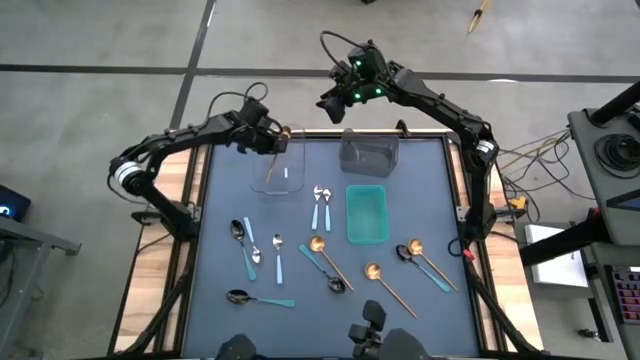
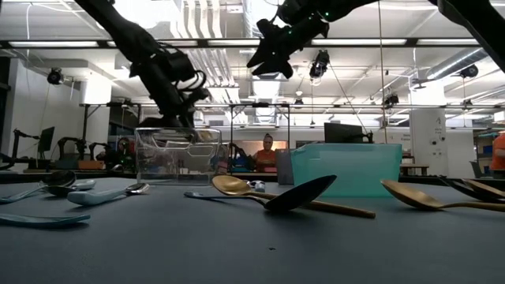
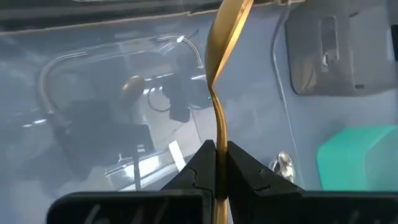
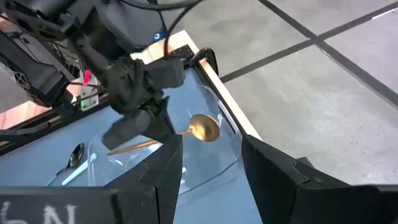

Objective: Sort silverware by color (type)
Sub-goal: Put the gold spoon into the transparent bin

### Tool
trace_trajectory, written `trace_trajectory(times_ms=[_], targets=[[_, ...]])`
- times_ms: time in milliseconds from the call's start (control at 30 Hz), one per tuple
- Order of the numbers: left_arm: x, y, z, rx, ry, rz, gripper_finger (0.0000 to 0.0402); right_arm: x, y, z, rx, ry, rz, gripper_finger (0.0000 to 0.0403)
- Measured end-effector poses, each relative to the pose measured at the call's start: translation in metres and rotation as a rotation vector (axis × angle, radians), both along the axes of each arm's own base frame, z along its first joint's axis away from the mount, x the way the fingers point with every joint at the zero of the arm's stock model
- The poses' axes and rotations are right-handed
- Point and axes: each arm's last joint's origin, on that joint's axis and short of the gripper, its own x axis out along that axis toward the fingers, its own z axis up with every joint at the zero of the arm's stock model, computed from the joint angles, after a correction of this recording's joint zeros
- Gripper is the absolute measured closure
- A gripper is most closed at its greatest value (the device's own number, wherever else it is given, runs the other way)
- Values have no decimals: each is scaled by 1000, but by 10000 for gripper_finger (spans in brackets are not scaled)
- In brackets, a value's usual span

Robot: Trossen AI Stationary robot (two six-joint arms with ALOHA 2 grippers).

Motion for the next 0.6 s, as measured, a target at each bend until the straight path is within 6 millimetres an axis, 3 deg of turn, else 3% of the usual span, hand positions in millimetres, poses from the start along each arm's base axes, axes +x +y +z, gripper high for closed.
trace_trajectory(times_ms=[600], targets=[[12, 10, -31, -55, 30, 7, 396, -25, 19, 39, -28, -68, -11, 248]])
